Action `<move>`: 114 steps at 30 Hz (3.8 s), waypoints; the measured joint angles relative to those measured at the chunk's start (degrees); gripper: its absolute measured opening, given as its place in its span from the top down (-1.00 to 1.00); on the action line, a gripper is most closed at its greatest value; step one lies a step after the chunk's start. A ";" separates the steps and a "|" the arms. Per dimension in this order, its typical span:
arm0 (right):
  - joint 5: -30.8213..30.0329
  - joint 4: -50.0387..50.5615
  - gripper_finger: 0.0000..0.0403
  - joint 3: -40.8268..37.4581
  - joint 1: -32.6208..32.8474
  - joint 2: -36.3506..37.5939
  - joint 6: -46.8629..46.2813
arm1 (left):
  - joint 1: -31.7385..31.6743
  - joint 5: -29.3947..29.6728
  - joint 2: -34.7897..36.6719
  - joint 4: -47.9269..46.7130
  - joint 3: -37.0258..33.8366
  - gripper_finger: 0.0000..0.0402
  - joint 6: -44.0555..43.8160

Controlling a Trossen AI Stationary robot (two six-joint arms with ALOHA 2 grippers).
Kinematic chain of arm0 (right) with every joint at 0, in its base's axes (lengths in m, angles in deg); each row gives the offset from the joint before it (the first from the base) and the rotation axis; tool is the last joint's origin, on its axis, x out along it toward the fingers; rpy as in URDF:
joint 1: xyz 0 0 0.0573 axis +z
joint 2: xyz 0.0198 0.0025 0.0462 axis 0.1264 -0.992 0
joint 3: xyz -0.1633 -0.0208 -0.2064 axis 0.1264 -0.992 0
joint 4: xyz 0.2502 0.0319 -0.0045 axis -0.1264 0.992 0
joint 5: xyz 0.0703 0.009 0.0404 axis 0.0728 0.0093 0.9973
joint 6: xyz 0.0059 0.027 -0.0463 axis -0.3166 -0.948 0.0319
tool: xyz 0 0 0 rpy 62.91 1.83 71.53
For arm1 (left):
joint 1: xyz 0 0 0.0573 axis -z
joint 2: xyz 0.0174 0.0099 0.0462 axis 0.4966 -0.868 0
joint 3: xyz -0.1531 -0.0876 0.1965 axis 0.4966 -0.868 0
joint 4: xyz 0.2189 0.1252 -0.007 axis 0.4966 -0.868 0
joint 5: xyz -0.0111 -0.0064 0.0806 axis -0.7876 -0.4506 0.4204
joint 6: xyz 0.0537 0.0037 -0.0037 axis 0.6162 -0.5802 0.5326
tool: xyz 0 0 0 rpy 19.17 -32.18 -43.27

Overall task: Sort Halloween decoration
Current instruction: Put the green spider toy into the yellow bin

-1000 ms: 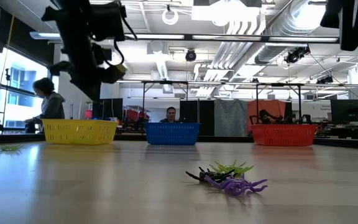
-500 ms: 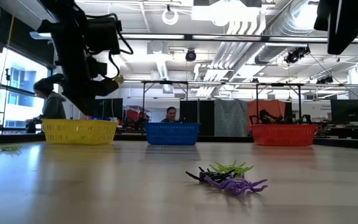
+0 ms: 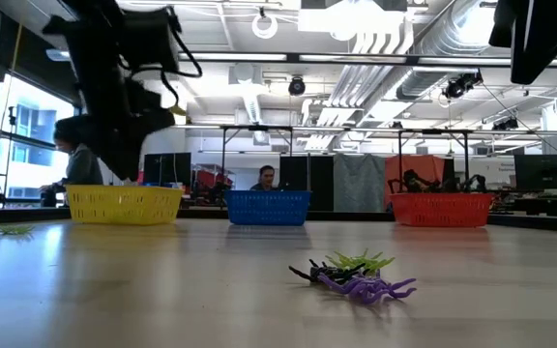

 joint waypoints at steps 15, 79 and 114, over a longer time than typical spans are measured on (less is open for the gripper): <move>0.00 -0.44 0.34 0.00 0.00 0.00 0.00 | 31.26 -8.06 10.30 -12.95 0.00 0.65 -30.38; 0.02 -1.31 0.34 0.02 0.00 0.02 0.00 | 28.19 -17.56 -1.87 5.21 -13.68 0.96 -24.32; 0.02 -1.53 0.34 0.02 0.01 0.02 0.00 | 17.89 -0.24 7.83 -15.78 2.16 1.00 -13.27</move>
